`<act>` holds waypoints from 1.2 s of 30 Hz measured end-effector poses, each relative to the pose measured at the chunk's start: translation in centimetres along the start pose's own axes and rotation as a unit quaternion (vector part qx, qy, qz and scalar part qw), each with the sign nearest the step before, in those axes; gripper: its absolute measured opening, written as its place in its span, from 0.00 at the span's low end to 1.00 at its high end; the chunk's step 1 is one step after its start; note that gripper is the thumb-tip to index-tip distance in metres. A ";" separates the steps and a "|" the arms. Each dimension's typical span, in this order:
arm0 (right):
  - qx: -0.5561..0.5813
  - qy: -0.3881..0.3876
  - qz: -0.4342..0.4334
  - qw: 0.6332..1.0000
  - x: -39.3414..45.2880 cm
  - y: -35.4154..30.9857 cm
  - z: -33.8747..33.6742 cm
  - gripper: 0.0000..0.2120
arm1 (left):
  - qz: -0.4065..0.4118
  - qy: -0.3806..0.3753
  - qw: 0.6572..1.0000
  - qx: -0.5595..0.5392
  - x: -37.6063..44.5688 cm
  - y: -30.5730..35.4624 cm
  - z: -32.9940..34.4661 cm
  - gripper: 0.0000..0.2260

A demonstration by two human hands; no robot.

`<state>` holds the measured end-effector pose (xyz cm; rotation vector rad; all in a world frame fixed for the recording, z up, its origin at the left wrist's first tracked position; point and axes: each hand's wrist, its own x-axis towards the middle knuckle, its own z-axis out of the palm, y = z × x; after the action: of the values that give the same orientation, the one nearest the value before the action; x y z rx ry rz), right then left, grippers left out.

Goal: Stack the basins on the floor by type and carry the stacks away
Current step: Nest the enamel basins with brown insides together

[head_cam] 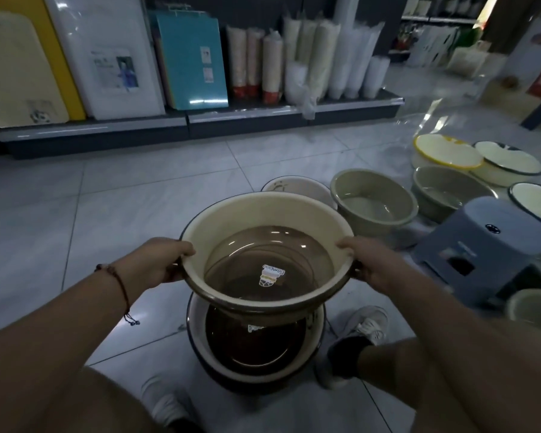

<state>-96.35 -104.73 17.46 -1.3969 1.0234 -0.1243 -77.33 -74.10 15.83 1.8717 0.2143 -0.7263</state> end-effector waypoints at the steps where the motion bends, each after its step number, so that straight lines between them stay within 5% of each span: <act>1: -0.036 0.007 -0.003 0.999 0.1 1.1 0.3 0.10 | -0.005 -0.004 1.000 0.006 -0.1 -0.3 0.1 0.01; 9: -0.219 -0.011 0.040 0.975 1.7 7.7 1.7 0.14 | -0.073 -0.028 0.994 0.075 1.3 -4.6 -0.1 0.08; 16: -0.397 -0.005 0.015 0.918 3.2 11.6 3.4 0.18 | -0.067 -0.023 0.984 0.165 2.6 -8.5 1.9 0.06; 29: -0.452 -0.011 0.028 0.892 5.2 14.9 4.6 0.31 | 0.000 -0.068 0.935 0.347 5.7 -13.1 2.7 0.08; 36: -0.461 -0.022 0.043 0.886 6.3 16.5 5.0 0.32 | 0.055 -0.089 0.875 0.472 8.0 -14.7 2.5 0.06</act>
<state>-97.32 -100.99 -0.52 -2.1851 1.1562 0.5302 -78.78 -71.63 -0.85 2.6753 -0.4556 -1.0217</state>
